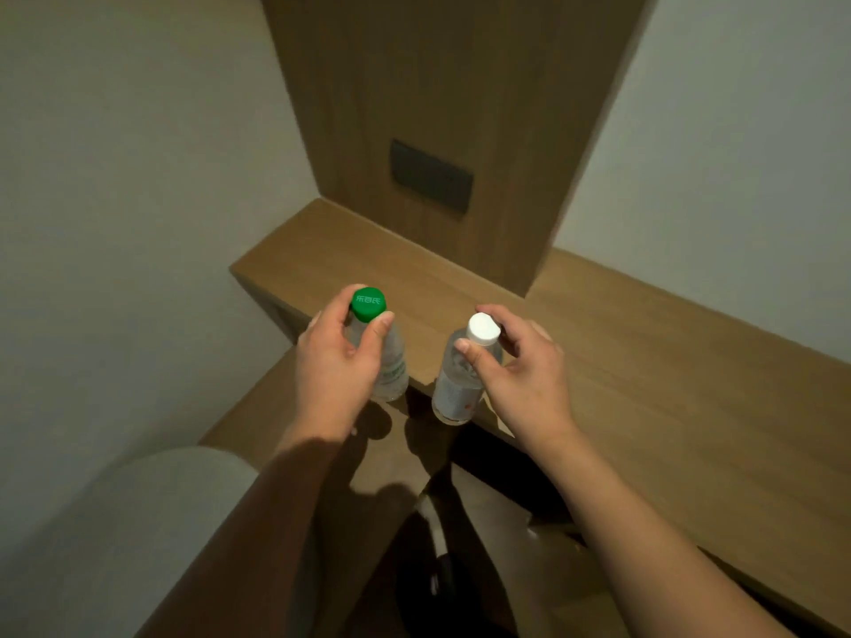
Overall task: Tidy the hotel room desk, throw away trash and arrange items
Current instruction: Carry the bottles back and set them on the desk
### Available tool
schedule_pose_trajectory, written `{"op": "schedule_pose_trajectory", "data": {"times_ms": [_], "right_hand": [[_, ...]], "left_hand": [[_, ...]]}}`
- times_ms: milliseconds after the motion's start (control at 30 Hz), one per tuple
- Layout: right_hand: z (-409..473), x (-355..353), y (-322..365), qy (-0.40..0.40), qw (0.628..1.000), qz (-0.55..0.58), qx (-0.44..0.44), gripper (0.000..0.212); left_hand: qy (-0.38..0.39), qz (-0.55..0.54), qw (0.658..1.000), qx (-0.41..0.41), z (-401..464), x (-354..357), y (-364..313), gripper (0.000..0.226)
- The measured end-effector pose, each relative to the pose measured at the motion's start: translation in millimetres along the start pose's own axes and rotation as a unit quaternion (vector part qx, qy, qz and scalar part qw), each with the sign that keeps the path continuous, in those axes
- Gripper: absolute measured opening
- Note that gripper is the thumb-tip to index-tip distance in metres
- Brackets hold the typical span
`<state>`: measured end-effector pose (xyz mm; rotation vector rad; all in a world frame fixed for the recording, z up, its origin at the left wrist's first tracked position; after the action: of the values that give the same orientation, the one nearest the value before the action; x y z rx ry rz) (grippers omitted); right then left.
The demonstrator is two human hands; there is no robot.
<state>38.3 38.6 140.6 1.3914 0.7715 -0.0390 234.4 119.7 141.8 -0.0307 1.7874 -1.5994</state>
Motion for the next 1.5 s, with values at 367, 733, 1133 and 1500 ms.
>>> {"op": "schedule_pose_trajectory", "data": {"times_ms": [367, 733, 1133, 1500], "right_hand": [[-9.1, -119.0, -61.6, -0.159, 0.983, -0.020, 0.089, 0.040], [52.0, -169.9, -119.4, -0.178, 0.976, 0.010, 0.126, 0.042], [171.8, -181.6, -163.3, -0.196, 0.971, -0.047, 0.131, 0.027], [221.0, -201.0, -202.6, -0.181, 0.967, -0.062, 0.167, 0.031]], "left_hand": [[0.172, 0.002, 0.981, 0.089, 30.7, 138.4, -82.8, 0.028], [0.211, 0.042, 0.972, 0.093, 105.3, 222.4, -116.8, 0.043], [0.213, 0.071, 0.962, 0.158, 221.3, 304.8, -127.2, 0.041], [0.178, 0.096, 0.974, 0.102, 282.0, 375.1, -109.6, 0.031]]}}
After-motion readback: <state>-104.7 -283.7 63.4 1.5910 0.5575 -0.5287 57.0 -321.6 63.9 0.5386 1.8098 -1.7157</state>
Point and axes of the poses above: each hand's wrist, its own z-axis towards the middle knuckle, its own x-axis out of the palm, y = z × x, the point moved 4 cm from there along z, towards the middle knuckle, and after that the axes turned 11 degrees about y, right-handed, at the moved point
